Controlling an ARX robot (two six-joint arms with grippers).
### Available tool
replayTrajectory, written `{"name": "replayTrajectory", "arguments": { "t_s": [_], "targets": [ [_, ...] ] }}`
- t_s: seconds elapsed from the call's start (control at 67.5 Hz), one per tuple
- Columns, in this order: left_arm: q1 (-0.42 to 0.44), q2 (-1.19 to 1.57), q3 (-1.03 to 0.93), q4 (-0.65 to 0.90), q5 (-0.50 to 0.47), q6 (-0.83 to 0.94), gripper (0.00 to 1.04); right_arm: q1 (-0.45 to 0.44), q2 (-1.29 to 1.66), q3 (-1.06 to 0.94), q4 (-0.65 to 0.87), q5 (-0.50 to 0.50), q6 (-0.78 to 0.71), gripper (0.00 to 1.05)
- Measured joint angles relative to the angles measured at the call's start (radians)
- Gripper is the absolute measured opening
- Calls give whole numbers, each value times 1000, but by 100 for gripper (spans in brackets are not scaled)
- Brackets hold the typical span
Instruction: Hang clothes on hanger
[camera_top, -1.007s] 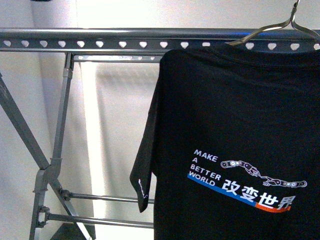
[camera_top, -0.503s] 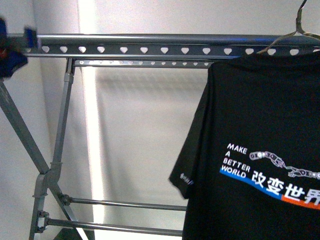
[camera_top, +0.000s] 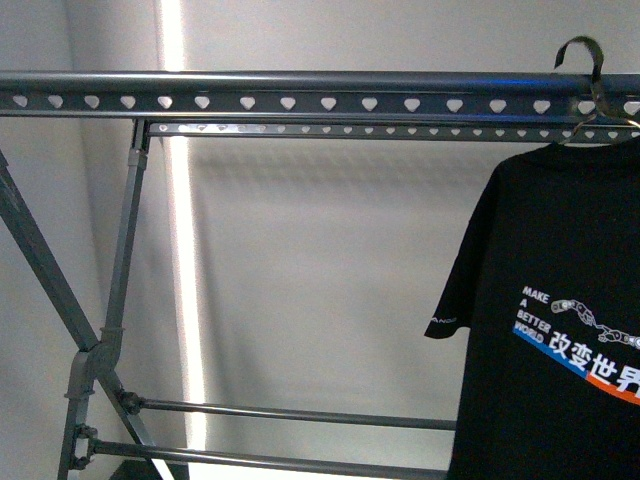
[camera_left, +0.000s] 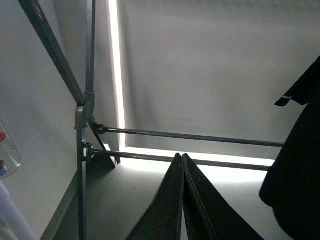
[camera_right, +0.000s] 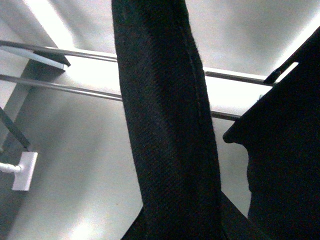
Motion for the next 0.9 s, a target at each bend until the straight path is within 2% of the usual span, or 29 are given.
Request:
{"name": "replayTrajectory", "arguments": {
  "t_s": [0.281,0.385,0.415,0.518,0.577,0.622,0.726,0.8,0.903],
  "targets": [
    [0,-138,-126,-4,4,0,4,1,19,2,43,-2,227,9],
    [0,-193,-163,-25,3,0,4,10,9,-51,85,-48,292,10],
    [0,-209,-172,-32,3,0,4,14,3,-68,93,-54,304,13],
    [0,-274,-202,-68,3,0,4,49,-70,-161,148,-120,343,37],
    [0,-299,-211,-83,4,0,4,67,-120,-196,169,-143,346,46],
    [0,-330,-222,-103,4,0,4,84,-183,-242,195,-169,346,56],
    [0,-407,-245,-156,3,0,4,106,-309,-348,330,-194,388,84],
    [0,-446,-254,-186,2,0,4,105,-367,-428,452,-167,432,98],
    [0,-470,-277,-169,4,0,4,95,-472,-576,658,-52,439,97]
  ]
}}
